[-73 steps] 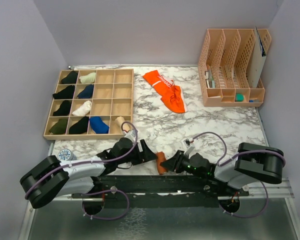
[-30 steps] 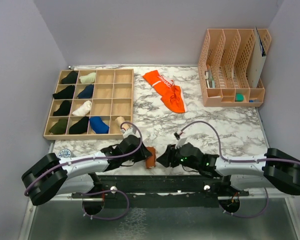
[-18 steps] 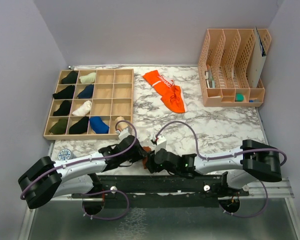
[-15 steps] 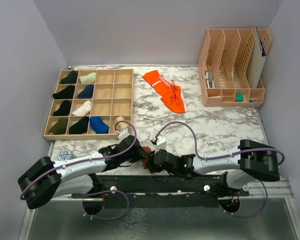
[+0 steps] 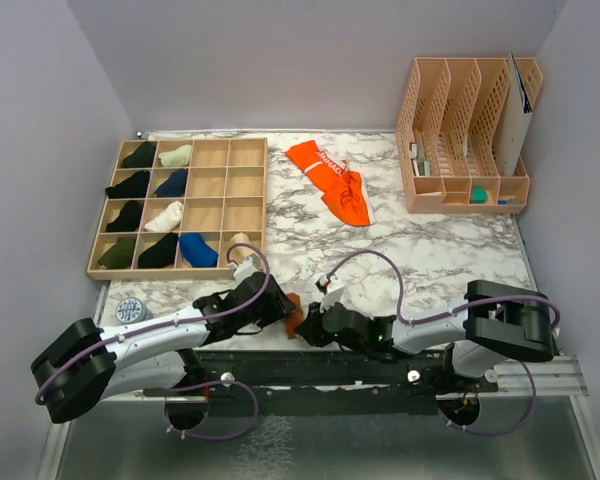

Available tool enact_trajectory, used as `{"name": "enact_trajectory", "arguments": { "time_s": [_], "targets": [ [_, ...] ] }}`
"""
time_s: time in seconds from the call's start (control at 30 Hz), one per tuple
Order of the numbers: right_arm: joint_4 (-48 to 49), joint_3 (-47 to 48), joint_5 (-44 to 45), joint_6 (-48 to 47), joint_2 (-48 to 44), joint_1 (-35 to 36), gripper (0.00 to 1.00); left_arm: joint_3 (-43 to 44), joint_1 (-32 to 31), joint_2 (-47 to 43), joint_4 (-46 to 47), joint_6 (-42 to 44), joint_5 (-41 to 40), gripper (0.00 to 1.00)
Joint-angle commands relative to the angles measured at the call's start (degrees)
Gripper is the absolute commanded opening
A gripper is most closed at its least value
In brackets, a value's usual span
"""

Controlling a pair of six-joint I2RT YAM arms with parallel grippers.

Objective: Roll the underwear
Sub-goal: Pick up the underwear from the center of the board.

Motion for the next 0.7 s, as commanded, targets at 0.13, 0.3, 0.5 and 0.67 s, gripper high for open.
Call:
{"name": "enact_trajectory", "arguments": {
  "time_s": [0.13,0.3,0.5,0.67],
  "targets": [
    [20.36,-11.97,-10.76,8.63,2.2,-4.26,0.19,-4.57,0.12,-5.12,0.51,-0.32,0.19,0.68],
    [26.72,-14.66,-13.81,11.56,4.77,-6.04,0.19,-8.9,0.12,-6.05,8.67,1.0,3.5,0.74],
    [40.99,-20.13,-16.88,16.82,10.68,-8.71,0.19,-8.6,0.12,-1.11,15.25,5.81,7.16,0.75],
    [43.43,-20.44,-17.93,17.53,12.83,-9.36,0.19,-6.87,0.06,6.08,19.08,7.62,9.56,0.73]
  ]
}}
